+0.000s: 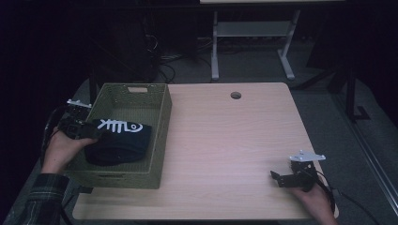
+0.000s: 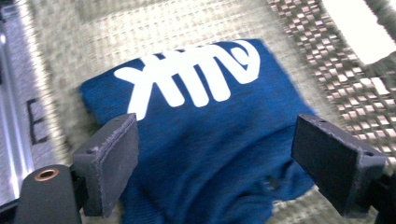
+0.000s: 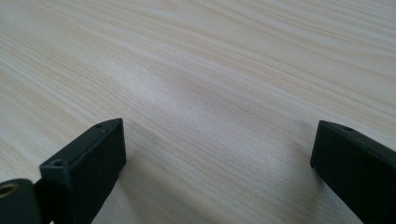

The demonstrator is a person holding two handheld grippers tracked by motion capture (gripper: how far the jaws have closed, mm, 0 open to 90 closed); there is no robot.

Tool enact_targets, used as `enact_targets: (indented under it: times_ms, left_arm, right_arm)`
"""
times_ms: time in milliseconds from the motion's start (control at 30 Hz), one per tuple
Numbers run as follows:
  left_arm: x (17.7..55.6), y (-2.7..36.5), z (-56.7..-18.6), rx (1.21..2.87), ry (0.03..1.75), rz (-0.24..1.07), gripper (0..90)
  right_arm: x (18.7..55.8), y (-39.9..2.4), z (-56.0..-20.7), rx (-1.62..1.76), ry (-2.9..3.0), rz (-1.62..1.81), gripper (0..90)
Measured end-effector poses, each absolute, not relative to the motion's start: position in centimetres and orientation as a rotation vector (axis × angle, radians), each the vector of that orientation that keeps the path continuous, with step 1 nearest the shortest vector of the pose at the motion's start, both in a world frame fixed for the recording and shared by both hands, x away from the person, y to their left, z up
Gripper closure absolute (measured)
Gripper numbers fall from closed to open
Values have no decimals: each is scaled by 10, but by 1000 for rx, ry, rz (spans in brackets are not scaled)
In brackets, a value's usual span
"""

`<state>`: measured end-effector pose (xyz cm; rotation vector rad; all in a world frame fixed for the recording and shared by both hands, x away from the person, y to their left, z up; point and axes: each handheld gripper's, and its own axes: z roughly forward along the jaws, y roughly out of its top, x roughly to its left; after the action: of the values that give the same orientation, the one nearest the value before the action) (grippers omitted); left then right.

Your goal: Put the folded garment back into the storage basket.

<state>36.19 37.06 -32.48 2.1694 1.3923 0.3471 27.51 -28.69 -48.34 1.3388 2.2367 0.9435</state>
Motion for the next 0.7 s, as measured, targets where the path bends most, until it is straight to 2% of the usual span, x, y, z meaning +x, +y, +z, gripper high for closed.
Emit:
enact_targets:
  times_ms: [700]
  left_arm:
    - [354,265,-309,2155,1135,317,146]
  right_arm:
    - [275,-287,-483,1341,2236,942,28]
